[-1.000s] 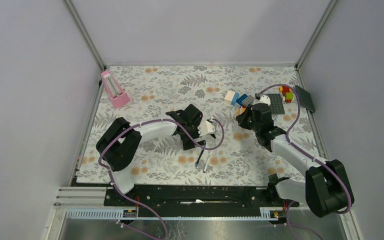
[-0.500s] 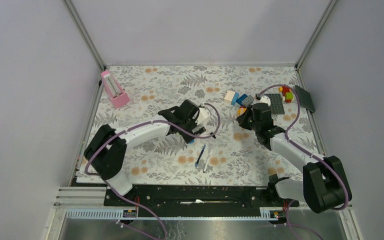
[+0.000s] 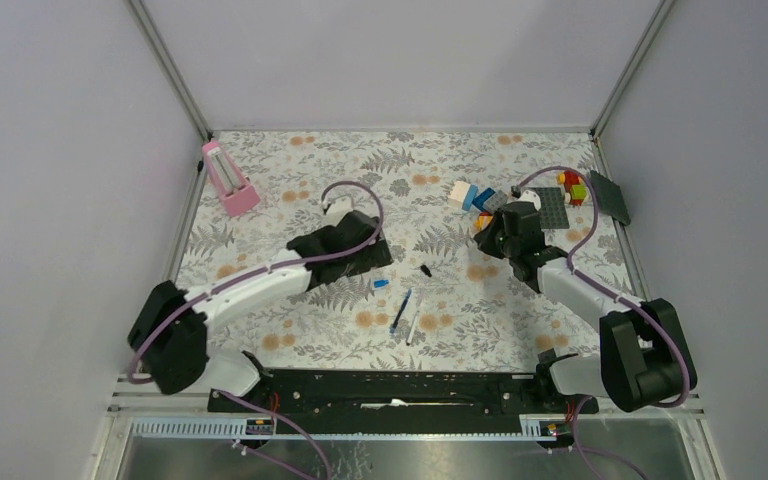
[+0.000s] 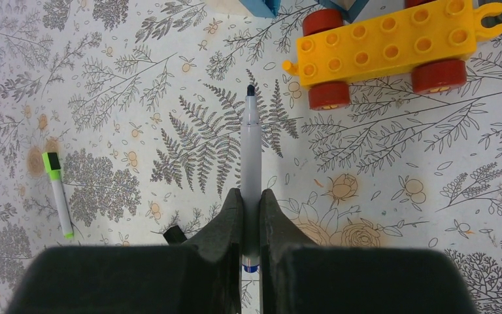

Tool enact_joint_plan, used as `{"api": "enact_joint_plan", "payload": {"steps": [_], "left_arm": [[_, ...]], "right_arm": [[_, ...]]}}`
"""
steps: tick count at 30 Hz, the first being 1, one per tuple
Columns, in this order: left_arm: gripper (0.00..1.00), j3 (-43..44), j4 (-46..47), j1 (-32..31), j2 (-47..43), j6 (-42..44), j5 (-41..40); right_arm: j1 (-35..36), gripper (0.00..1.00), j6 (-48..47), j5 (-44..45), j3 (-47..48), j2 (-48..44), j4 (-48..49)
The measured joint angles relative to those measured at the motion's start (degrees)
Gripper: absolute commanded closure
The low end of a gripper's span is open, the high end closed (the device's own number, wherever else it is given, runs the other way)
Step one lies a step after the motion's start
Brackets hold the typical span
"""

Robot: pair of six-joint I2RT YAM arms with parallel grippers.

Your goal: Insert the pens into the pen caps

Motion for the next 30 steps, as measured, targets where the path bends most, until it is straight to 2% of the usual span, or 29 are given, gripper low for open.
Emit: {"api": "enact_joint_plan", "payload": {"steps": [5, 12, 21, 30], "left_arm": [[0.01, -7.0, 1.9, -2.4, -7.0, -13.7, 2.1], [0.06, -9.9, 5.7, -4.9, -4.1, -24.8, 5.2], [0.18, -10.9, 11.9, -5.9, 3.7, -29.2, 6.9], [0.26, -10.9, 13.4, -5.4, 4.7, -29.4, 3.3]], "right_arm": [[0.0, 1.00, 0.0, -0.8, 1.1, 1.4, -0.6], [0.0, 1.00, 0.0, -1.4, 1.2, 1.9, -1.4], [0.0, 1.00, 0.0, -2.1, 1.5, 2.4, -1.6], [0.0, 1.00, 0.0, -2.6, 2.0, 3.1, -1.7]]}}
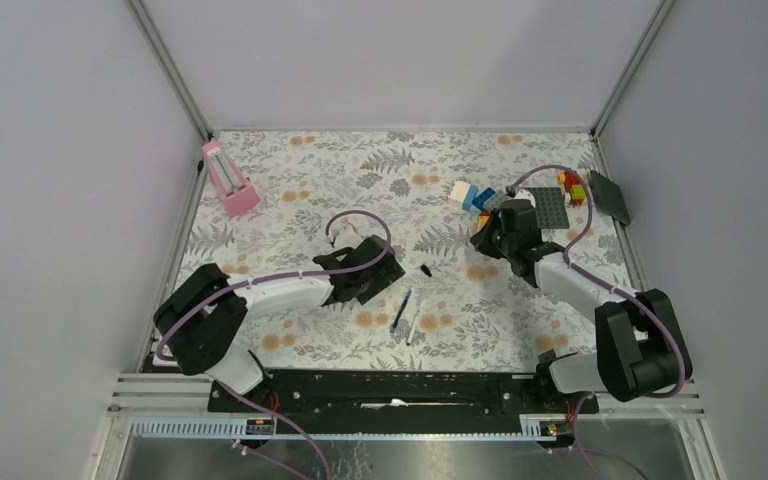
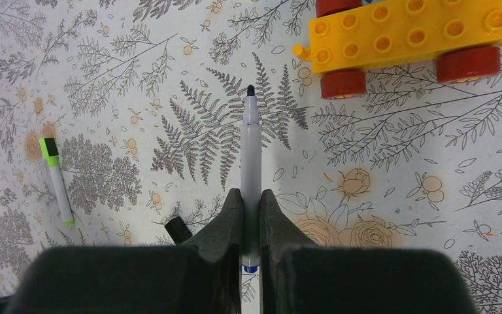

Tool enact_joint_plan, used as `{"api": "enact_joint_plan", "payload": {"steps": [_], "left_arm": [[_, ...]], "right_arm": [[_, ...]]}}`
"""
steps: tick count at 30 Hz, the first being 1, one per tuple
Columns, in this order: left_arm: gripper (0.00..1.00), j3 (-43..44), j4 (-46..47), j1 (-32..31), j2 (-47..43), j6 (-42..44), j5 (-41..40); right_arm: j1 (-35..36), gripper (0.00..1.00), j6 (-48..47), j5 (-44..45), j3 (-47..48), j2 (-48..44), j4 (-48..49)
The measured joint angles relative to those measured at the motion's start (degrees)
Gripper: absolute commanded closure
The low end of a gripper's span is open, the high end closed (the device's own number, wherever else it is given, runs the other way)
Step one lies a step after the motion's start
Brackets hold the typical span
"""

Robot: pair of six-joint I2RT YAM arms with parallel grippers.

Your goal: Insert the pens into the pen caps

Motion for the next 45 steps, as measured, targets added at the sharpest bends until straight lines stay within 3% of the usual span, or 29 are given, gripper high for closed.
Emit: {"api": "enact_joint_plan", "payload": {"steps": [20, 35, 45], "left_arm": [[0.38, 0.0, 3.5, 1.6, 5.1, 2.9, -2.4], [0.50, 2.8, 5.7, 1.8, 8.7, 12.2, -4.7], [0.49, 6.8, 3.8, 1.9, 11.3, 20.1, -4.8]], "right_arm": [[-0.1, 1.00, 0.0, -1.9, 0.9, 0.9, -0.2], [-0.7, 1.00, 0.0, -2.9, 1.0, 1.5, -0.2], [-1.2, 1.00, 0.0, -3.3, 1.0, 1.6, -0.2]]}}
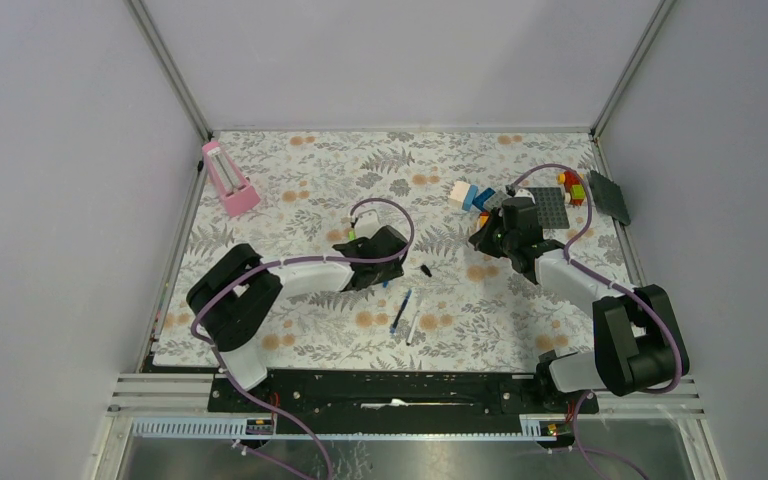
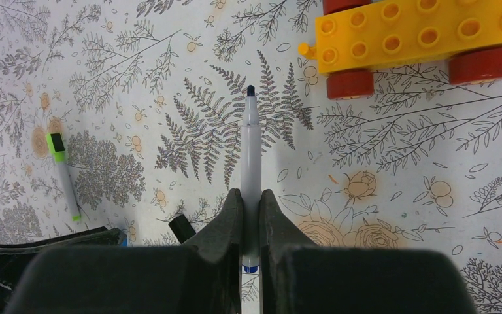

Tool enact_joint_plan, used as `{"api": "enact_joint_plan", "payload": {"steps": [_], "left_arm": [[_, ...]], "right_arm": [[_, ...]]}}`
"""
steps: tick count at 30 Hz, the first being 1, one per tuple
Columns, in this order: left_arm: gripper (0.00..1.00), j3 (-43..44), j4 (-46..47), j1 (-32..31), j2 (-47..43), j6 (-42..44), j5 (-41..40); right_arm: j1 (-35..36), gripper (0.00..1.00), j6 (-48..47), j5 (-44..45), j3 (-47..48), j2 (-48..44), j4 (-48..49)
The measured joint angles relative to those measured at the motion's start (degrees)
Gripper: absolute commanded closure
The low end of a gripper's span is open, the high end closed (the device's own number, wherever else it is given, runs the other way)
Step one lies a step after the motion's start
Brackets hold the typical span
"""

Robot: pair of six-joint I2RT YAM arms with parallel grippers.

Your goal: Insert the pens into the pen caps

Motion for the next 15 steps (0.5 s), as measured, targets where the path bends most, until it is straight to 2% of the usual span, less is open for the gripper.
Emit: {"api": "enact_joint_plan", "payload": {"steps": [2, 3, 5, 7, 15], "left_arm": [[0.43, 1.0, -1.9, 0.0, 0.0, 2.1, -0.7], [0.34, 1.6, -3.0, 0.0, 0.0, 3.3, -1.2], [0.04, 2.9, -5.1, 0.0, 0.0, 6.0, -2.4], [0.01, 4.1, -7.2, 0.0, 0.0, 8.7, -3.9], [0.01, 6.7, -12.5, 0.3, -0.1, 20.9, -5.2]], "right_arm": [[0.0, 1.00, 0.0, 0.0, 0.0, 0.0, 0.0], [0.0, 1.00, 0.0, 0.0, 0.0, 0.0, 0.0], [-0.1, 1.00, 0.0, 0.0, 0.0, 0.0, 0.0], [-0.1, 1.00, 0.0, 0.0, 0.0, 0.0, 0.0], [-0.2, 1.00, 0.0, 0.0, 0.0, 0.1, 0.0]]}}
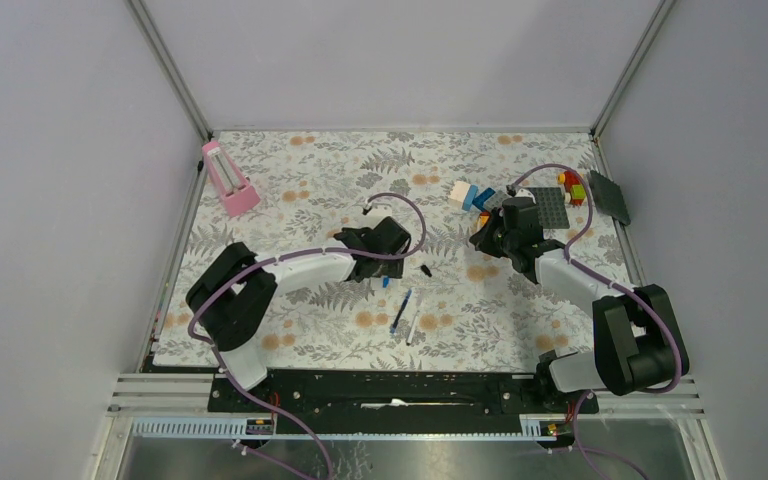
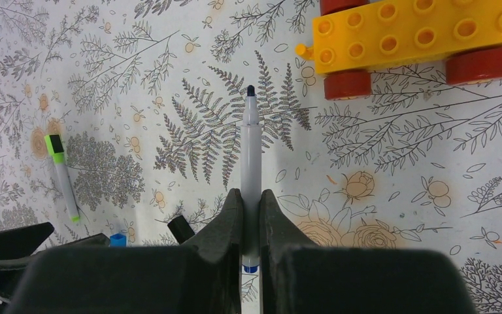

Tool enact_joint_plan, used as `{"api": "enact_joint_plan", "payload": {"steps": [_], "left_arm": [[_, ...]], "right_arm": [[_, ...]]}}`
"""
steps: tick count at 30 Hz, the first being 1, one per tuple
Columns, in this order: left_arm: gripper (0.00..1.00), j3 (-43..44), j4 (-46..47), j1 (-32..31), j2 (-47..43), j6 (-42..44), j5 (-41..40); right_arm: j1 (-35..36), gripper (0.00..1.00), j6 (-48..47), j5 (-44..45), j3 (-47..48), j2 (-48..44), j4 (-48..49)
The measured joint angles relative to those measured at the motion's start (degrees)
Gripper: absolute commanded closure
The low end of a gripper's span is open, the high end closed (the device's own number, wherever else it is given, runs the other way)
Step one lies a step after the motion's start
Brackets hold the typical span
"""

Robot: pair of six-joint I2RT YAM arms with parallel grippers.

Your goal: Insert the pens into the pen caps

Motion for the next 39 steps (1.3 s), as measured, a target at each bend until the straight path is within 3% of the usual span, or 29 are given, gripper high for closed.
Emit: {"api": "enact_joint_plan", "payload": {"steps": [12, 18, 23, 39], "left_arm": [[0.25, 9.4, -10.6, 0.1, 0.5, 11.3, 14.1], [0.42, 15.7, -14.7, 0.1, 6.1, 13.2, 17.5], [0.44, 16.8, -17.9, 0.1, 10.7, 14.0, 19.2], [0.55, 20.1, -20.3, 1.6, 13.6, 14.6, 20.5]], "right_arm": [[0.0, 1.00, 0.0, 0.0, 0.0, 0.0, 0.0], [0.0, 1.00, 0.0, 0.0, 0.0, 0.0, 0.0], [0.0, 1.00, 0.0, 0.0, 0.0, 0.0, 0.0], [-0.2, 1.00, 0.0, -1.4, 0.0, 0.3, 0.0]]}}
